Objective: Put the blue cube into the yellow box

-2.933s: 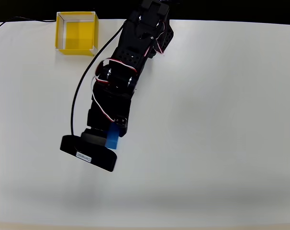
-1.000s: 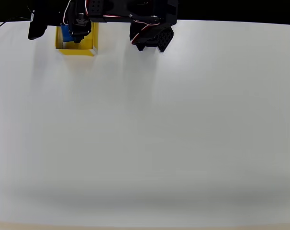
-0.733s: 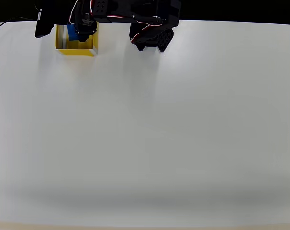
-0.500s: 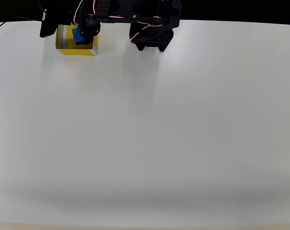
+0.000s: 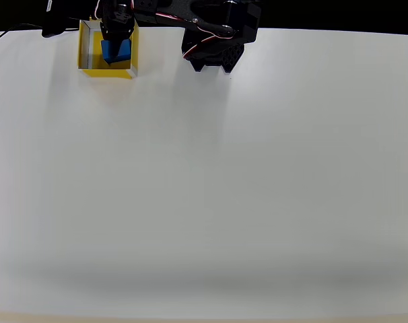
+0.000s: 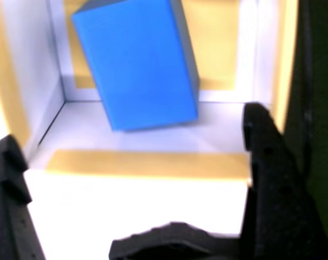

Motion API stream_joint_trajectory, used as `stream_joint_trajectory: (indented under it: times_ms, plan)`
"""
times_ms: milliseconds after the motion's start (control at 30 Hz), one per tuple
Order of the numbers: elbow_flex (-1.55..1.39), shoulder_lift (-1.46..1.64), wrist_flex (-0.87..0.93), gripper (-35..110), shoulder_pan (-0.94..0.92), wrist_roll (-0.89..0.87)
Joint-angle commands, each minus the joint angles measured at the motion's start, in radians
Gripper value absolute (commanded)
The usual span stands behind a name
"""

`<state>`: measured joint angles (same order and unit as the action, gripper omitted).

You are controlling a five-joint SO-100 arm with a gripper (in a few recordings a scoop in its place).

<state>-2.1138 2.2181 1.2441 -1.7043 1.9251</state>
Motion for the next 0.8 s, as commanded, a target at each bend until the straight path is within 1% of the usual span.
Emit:
stream_joint_trajectory:
  times_ms: [0, 100, 233, 333, 433, 567, 633, 767]
  plan:
    - [0.245, 0.052, 0.101, 39, -0.021, 0.051]
    - [0.347, 0.043, 0.192, 36, -0.002, 0.083]
    - [0.414, 0.077, 0.201, 34, 0.077, 0.048]
    - [0.443, 0.124, 0.196, 34, 0.192, -0.012]
    - [0.425, 0.206, 0.160, 29, 0.350, -0.063]
    - [0.314, 0.339, 0.109, 22, 0.600, -0.081]
    - [0.209, 0.422, 0.028, 15, 0.723, -0.110]
    - [-0.038, 0.595, -0.155, 9, 0.933, -0.130]
